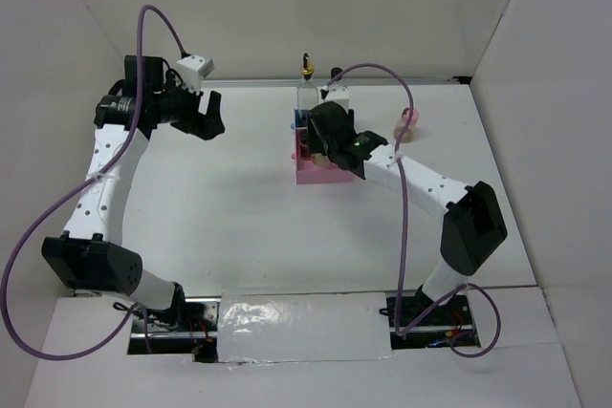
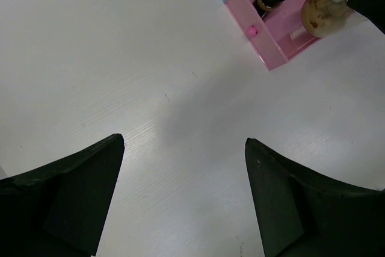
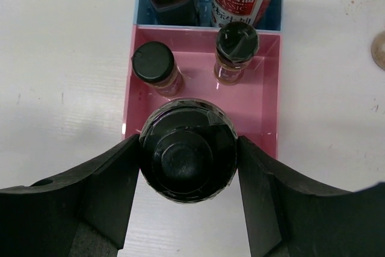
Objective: Organize the condiment bottles
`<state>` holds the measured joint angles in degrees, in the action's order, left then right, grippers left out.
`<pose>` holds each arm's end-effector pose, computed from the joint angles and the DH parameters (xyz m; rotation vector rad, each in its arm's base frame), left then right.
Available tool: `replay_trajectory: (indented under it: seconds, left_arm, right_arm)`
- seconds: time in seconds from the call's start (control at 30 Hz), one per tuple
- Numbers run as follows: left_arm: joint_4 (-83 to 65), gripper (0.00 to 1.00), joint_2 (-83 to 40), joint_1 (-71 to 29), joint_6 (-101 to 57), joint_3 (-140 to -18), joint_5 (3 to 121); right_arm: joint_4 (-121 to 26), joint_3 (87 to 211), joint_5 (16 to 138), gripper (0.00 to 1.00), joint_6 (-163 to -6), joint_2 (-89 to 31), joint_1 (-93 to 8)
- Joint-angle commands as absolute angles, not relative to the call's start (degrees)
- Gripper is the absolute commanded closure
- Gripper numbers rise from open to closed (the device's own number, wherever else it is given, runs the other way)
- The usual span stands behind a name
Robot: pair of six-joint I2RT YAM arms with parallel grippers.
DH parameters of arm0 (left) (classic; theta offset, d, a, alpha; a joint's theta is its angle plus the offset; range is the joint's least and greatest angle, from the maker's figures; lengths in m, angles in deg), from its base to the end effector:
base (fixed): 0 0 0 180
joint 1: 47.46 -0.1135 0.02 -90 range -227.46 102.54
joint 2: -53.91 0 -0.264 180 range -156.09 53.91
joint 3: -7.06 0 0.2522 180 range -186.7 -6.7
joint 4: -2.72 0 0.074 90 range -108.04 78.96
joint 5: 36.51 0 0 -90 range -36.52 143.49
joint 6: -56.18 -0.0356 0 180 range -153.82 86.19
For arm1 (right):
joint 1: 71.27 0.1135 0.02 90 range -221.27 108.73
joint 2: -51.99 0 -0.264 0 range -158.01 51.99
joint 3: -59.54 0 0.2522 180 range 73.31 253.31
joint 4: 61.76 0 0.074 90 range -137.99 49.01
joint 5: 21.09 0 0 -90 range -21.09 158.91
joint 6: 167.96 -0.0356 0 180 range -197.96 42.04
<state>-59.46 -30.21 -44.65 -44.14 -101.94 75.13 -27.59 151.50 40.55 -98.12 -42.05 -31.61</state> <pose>0.3059 -0.0282 0.4173 0.4543 2.1423 -0.3451 0.2999 0.2267 0.3054 -0.0907 2.1169 0.0708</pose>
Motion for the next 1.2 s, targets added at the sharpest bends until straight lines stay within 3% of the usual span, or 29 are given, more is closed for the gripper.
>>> replay_trajectory:
  seconds: [0.0,0.87,0.97,1.0,1.03,1.13,1.17]
  left_arm:
    - [-58.41,0.06,-29.23,-45.08,-43.57,-101.62,77.39]
    - [-58.50,0.06,-28.45,-46.14,-43.31,-99.33,77.83]
    - [-58.50,0.06,-28.53,-46.23,-43.13,-98.98,77.83]
    - [-58.41,0.06,-28.45,-46.32,-43.22,-99.07,77.92]
    - [-58.50,0.05,-28.44,-46.40,-43.13,-99.07,77.83]
    - [-58.58,0.05,-28.62,-46.58,-43.22,-99.25,77.83]
    - [-58.50,0.05,-28.62,-46.58,-43.31,-99.33,77.83]
  right_arm:
    - [-32.61,151.00,39.47,1.00,-99.58,-40.47,-33.30]
    - [-37.27,147.66,37.88,1.00,-99.49,-49.61,-37.78]
    - [-36.75,148.19,38.32,0.83,-99.14,-50.58,-37.87]
    - [-36.74,148.10,38.50,0.75,-98.96,-50.58,-37.87]
    - [-36.74,148.01,38.68,0.55,-98.96,-50.41,-37.96]
    - [-36.48,147.92,38.76,0.28,-98.96,-50.05,-37.96]
    - [-36.22,148.19,38.76,0.23,-98.96,-49.97,-37.96]
